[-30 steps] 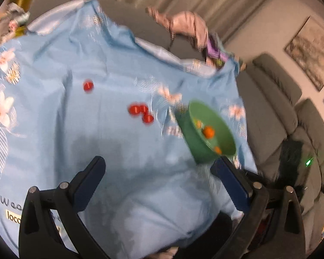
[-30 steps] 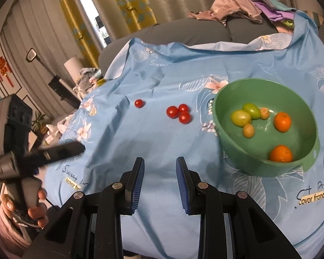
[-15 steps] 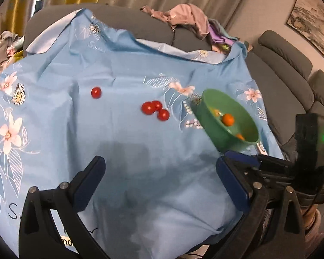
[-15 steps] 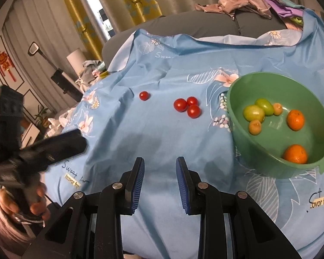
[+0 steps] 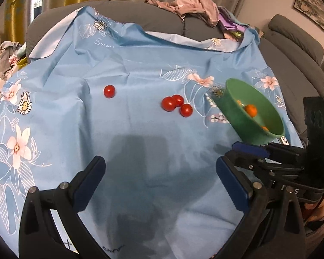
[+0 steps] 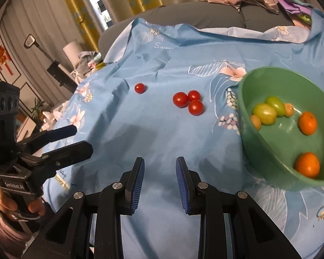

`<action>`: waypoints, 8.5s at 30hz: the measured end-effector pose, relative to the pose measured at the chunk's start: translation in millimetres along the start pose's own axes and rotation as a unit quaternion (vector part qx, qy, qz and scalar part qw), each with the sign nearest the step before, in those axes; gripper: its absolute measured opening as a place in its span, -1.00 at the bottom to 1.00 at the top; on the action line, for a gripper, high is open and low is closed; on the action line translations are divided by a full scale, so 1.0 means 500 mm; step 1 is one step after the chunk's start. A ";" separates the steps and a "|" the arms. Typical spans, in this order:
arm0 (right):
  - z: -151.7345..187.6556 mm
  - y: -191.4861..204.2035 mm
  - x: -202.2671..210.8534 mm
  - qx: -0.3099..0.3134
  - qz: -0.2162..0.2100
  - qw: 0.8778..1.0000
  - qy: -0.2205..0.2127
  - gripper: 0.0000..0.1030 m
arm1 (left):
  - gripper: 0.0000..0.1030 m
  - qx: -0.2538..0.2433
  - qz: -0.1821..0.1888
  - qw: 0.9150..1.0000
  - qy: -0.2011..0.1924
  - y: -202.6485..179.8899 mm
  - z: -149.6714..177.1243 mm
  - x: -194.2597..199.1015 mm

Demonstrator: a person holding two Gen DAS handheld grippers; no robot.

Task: Organize fruits
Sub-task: 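Move both open tools back toward the cherry tomatoes, then grasp a cherry tomato with the right tool while the left tool grasps another, then carry both cherry tomatoes over the green bowl and open both tools, then move both open tools back toward the last two cherry tomatoes, then grasp a cherry tomato with the right tool while the left tool grasps the other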

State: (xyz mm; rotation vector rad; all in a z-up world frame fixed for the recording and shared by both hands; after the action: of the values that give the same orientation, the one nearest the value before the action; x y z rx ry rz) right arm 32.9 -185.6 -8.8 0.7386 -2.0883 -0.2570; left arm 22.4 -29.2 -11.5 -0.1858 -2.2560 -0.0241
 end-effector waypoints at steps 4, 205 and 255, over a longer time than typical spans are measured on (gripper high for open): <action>-0.026 -0.008 -0.032 0.012 0.006 1.000 0.006 -0.42 | 0.99 0.008 -0.007 1.000 0.003 0.017 -0.018 -0.023; 0.006 -0.112 0.219 -0.009 0.132 0.986 -0.100 -0.33 | 0.74 -0.069 -0.048 0.996 0.042 -0.090 -0.007 -0.029; -0.230 -0.149 -0.254 0.009 0.104 0.992 0.072 -0.33 | 0.74 0.020 -0.029 0.998 0.048 0.122 -0.063 -0.121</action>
State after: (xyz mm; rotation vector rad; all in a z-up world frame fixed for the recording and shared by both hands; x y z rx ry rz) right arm 211.0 -160.2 -59.3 0.5282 -2.0124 -0.0664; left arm 92.9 21.0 -40.6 -0.0952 -2.1629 -0.0180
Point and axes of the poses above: each gripper's, at about its wrist camera, not at the fingertips, and x roughly against the way its jaws point, y to its left, z to its underside, the point moved 2 cm from there along -x, roughly the way its jaws point, and after that the axes turned 14 degrees about -z, right-handed, at the moved point
